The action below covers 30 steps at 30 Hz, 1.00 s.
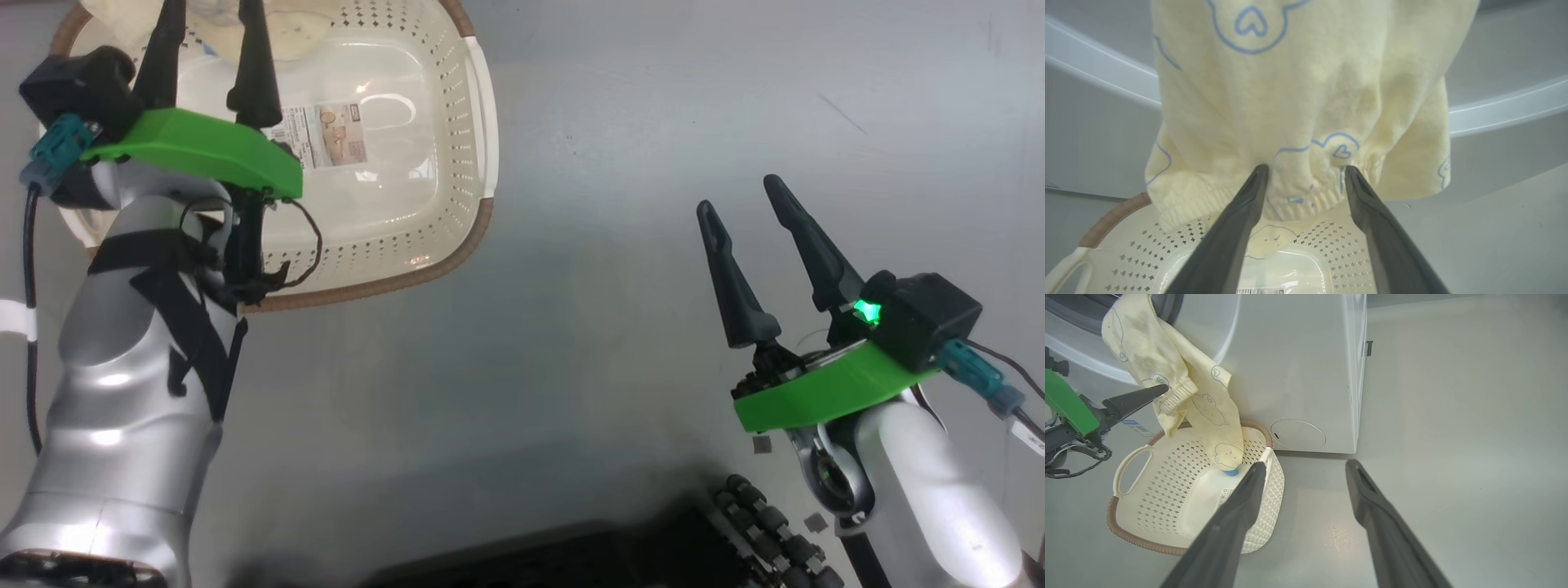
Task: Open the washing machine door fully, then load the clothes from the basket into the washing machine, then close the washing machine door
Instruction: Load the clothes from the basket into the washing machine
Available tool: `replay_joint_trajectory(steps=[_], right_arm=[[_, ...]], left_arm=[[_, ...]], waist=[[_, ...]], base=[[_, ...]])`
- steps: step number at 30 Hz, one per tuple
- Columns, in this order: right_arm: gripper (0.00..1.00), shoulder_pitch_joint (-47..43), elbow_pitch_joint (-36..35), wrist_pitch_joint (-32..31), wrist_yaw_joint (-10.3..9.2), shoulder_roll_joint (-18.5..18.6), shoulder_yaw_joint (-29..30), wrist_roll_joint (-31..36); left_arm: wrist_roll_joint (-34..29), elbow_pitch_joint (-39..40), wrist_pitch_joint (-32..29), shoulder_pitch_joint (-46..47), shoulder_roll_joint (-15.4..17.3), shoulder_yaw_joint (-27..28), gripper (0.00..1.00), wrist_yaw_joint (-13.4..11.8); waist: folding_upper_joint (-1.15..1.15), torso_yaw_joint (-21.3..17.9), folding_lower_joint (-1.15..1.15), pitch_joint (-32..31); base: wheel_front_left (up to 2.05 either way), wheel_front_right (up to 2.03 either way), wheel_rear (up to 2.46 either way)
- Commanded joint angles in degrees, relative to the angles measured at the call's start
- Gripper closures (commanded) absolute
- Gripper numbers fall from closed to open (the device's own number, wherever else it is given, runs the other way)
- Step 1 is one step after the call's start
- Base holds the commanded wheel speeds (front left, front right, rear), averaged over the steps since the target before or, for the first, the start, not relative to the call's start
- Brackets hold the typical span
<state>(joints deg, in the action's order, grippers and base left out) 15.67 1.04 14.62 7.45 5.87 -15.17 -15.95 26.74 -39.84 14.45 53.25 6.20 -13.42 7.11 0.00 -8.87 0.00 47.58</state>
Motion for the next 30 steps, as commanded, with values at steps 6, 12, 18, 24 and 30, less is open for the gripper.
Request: replay_joint_trajectory(steps=[6, 12, 18, 24, 30], right_arm=[[0.0, -0.6, -1.2, 0.4, 0.03, -0.3, -1.4, 0.6], [0.0, -0.5, -0.9, 0.4, 0.03, -0.5, -2.3, 0.4], [0.0, -0.9, -0.6, 0.4, 0.03, -0.7, -2.8, 0.2], [0.0, -0.9, -0.3, 0.4, 0.03, -0.7, -3.3, 0.2], [0.0, -1.0, -0.2, 0.4, 0.03, -0.8, -3.2, 0.1]], left_arm=[[3.9, 2.4, 0.5, 2.1, 2.2, -2.5, 0.0, 0.4], [7.0, 0.4, 0.5, 5.7, 3.9, -4.6, 0.0, 0.4], [8.6, -0.4, 0.5, 9.0, 4.7, -5.8, 0.0, 0.4], [10.1, -0.3, 0.5, 10.7, 5.2, -6.3, 0.0, 0.4], [9.2, -0.2, 0.5, 12.0, 6.0, -5.9, 0.96, 0.4]], waist=[[0.0, -0.5, 0.0, 0.9], [0.0, -1.8, 0.0, 1.1], [0.0, -2.5, 0.0, 1.0], [0.0, -2.9, 0.0, 0.5], [0.0, -3.1, 0.0, 0.3]], base=[[0.0, 0.0, 0.0], [0.0, 0.0, 0.0], [0.0, 0.0, 0.0], [0.0, 0.0, 0.0], [0.0, 0.0, 0.0]])
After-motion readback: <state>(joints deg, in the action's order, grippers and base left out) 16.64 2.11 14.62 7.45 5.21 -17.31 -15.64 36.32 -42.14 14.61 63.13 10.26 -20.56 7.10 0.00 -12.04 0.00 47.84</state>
